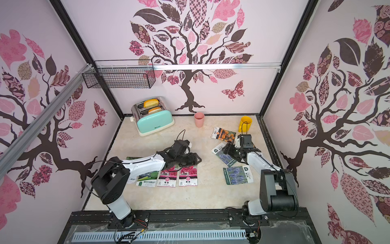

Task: Arrange the seed packets in a row
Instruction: Pick up the seed packet from the center of the board.

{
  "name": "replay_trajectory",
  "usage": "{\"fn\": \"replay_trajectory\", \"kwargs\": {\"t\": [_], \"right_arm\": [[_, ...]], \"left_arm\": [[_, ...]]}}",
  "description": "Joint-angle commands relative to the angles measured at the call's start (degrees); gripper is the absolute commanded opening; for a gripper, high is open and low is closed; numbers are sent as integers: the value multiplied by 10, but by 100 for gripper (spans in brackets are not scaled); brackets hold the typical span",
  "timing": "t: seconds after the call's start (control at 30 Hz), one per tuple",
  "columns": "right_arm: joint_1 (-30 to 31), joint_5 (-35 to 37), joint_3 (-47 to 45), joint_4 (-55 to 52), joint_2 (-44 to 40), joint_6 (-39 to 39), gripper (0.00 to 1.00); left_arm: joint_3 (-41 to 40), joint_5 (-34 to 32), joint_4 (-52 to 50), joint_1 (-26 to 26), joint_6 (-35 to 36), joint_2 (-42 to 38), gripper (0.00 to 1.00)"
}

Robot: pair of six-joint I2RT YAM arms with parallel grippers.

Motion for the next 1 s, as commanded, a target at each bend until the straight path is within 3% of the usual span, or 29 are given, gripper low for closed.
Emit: {"fn": "replay_trajectory", "kwargs": {"t": [0.0, 0.2, 0.37, 0.53, 0.97], "right_arm": [[-4, 25, 28, 10, 23, 1, 78], [-10, 48, 56, 24, 89, -7, 78], [-16, 7, 41, 44, 124, 16, 77], [-16, -65, -24, 125, 118, 87, 77], [-16, -131, -100, 197, 80, 176, 76]], "left_arm": [[38, 26, 74, -7, -50, 37, 71], [87, 36, 120, -22, -112, 113, 71], [120, 41, 127, -28, -141, 158, 71], [135, 41, 145, -31, -161, 185, 71], [184, 18, 103, -37, -166, 235, 71]]}}
